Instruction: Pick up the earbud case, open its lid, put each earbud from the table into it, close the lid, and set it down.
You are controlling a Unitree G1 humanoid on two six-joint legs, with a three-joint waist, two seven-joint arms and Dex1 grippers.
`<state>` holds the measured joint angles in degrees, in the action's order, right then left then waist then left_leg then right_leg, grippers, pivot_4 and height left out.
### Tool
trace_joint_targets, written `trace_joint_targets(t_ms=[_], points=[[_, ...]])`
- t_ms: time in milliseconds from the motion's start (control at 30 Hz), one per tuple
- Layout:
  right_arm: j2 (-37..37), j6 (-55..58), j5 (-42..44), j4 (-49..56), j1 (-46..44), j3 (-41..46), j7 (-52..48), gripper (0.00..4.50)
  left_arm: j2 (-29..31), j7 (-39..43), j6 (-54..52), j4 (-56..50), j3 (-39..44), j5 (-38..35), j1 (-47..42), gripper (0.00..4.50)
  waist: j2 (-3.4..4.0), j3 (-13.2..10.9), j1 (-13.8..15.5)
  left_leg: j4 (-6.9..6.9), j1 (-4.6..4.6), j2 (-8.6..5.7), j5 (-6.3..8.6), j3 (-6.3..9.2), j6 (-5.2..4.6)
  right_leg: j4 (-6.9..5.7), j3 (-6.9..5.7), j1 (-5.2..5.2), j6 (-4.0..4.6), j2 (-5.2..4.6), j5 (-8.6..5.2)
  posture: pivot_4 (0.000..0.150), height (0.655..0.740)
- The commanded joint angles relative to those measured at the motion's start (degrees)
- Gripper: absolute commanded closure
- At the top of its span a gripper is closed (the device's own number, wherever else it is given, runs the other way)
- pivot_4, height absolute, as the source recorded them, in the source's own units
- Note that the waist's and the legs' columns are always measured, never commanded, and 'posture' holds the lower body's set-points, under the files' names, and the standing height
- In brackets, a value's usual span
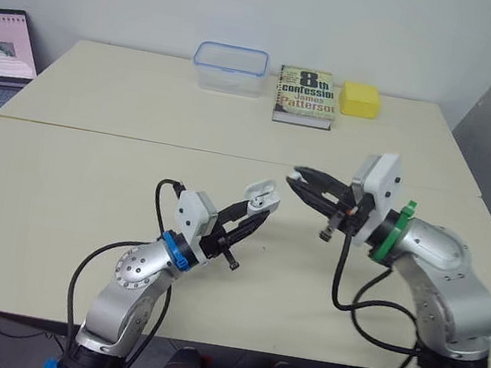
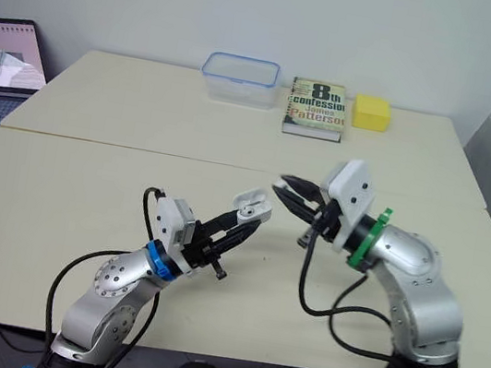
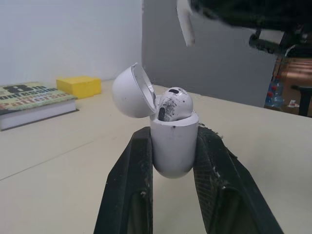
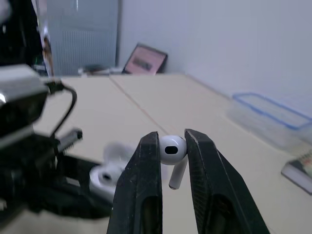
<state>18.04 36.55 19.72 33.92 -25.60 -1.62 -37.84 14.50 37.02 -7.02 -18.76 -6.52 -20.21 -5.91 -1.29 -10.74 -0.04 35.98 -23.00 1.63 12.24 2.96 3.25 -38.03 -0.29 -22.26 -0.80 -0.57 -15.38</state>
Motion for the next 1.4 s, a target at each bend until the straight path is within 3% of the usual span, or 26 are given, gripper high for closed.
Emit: trace_joint_targets(t_ms=[33,967,1367,1400], points=[[-1.72,-2.14,0.18,1.66,0.77,-1.36,3.46,4.14,-0.73,0.15,1.55,-0.95,-0.36,-0.52,-1.22,3.75,0.01,0.0,0.0,0.01,0.01,0.0,0.0,0.0,0.0,-0.01,0.0,0.0,0.01,0.0,0.01,0.15,0.74],[-0.13,-17.65,-10.06,-4.17,8.26,-9.85,7.59,4.14,-1.26,0.38,1.61,-0.54,-0.12,-0.84,-3.09,3.75,0.02,0.01,-0.12,-0.02,0.05,0.02,0.0,-0.01,-0.01,-0.02,0.02,-0.01,0.03,0.04,0.02,0.15,0.74],[0.54,-17.92,-10.22,-4.5,9.71,-11.18,6.1,4.14,-1.07,0.34,1.44,-1.14,-0.17,-0.93,-2.72,3.75,0.02,0.01,-0.12,-0.02,0.04,0.03,0.0,-0.01,-0.01,-0.01,0.03,-0.01,0.03,0.04,0.02,0.15,0.74],[0.43,-17.51,-9.71,-4.11,9.88,-10.85,6.18,3.79,-1.04,0.38,1.45,-1.19,-0.15,-0.93,-2.67,3.75,0.02,0.01,-0.12,-0.02,0.04,0.03,0.0,-0.01,-0.01,-0.01,0.03,-0.01,0.03,0.04,0.02,0.15,0.74]])
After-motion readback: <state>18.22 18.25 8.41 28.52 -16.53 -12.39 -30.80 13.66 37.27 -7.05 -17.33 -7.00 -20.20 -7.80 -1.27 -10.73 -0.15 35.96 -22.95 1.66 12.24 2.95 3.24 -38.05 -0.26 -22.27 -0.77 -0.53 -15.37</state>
